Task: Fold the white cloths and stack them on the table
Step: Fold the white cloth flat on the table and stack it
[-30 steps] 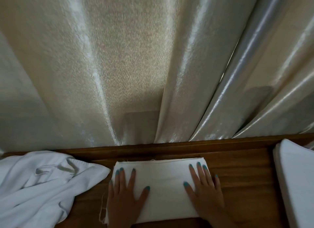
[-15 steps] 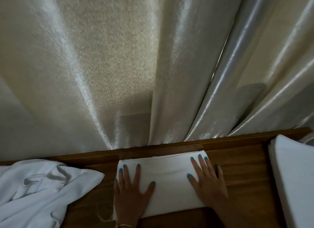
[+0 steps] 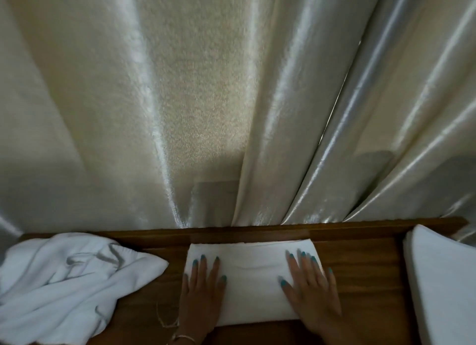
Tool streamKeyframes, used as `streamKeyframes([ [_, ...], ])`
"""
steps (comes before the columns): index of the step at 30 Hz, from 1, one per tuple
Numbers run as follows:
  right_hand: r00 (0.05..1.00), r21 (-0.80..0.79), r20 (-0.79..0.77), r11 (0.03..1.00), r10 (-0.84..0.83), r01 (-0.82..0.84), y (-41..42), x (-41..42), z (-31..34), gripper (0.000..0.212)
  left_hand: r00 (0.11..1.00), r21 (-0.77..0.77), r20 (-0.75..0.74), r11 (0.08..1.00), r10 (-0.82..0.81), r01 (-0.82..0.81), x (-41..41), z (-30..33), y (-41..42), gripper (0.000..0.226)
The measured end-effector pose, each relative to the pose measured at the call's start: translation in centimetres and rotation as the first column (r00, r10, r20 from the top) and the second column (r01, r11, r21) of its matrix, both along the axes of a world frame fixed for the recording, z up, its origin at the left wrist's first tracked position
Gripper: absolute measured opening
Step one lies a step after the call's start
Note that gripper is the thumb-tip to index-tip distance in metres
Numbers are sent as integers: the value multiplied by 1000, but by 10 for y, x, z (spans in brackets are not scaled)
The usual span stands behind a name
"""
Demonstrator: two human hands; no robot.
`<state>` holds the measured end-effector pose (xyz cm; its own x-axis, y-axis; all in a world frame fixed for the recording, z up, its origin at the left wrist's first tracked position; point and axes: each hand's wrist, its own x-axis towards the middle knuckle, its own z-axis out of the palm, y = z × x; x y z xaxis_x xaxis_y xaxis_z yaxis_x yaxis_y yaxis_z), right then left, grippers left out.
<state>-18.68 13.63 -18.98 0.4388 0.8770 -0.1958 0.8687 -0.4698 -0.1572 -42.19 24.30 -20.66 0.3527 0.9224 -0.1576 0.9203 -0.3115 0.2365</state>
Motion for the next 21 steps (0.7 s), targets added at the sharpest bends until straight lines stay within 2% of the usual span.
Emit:
streamKeyframes([
  [4, 996, 35, -73, 998, 60, -58, 1, -26, 26, 65, 1000, 32, 10, 999, -8, 8, -5, 28, -20, 61],
  [13, 978, 115, 7, 972, 207, -206, -13, -77, 102, 66, 992, 165, 97, 982, 74, -90, -50, 117, -73, 64],
  [17, 969, 152, 17, 957, 246, -246, -17, -104, 122, 70, 994, 211, 71, 973, 83, -96, -77, 142, -82, 64],
  [21, 959, 140, 36, 949, 281, -284, -12, -135, 136, 70, 989, 219, 119, 969, 92, -117, -103, 152, -77, 64],
])
